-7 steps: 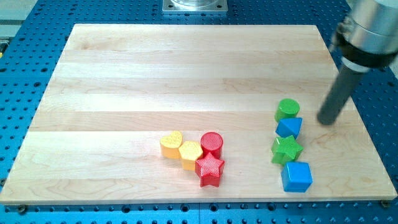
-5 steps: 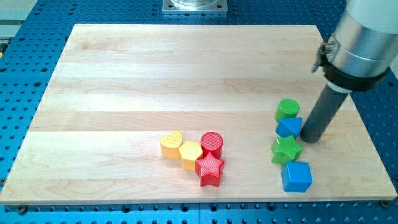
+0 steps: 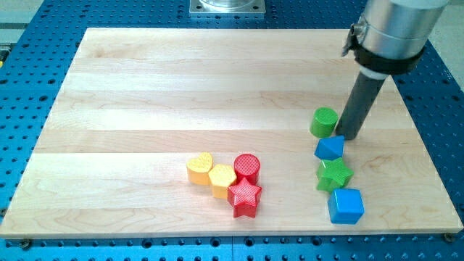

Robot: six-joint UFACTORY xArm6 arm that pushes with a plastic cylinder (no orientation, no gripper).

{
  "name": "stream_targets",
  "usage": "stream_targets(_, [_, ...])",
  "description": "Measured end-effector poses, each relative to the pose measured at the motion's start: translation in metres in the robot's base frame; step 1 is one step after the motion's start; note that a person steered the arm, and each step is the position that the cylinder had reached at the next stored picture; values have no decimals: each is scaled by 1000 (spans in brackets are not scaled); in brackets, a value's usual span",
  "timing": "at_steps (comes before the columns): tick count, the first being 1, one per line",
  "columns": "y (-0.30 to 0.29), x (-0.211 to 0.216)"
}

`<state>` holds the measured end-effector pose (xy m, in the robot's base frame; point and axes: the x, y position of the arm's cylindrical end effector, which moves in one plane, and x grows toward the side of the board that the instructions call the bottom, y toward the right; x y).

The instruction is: Adjust the trianglegreen circle in a vertical line

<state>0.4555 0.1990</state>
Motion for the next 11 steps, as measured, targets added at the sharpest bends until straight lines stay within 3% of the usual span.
stream_targets(1, [3, -53])
stream_targets(3, [-38, -11])
stream_targets(4, [-54, -34])
stream_targets(5, [-105, -34])
stream_targets(6, [-106, -2])
stream_targets(10, [-81, 5])
stream_targets(11, [-111, 15])
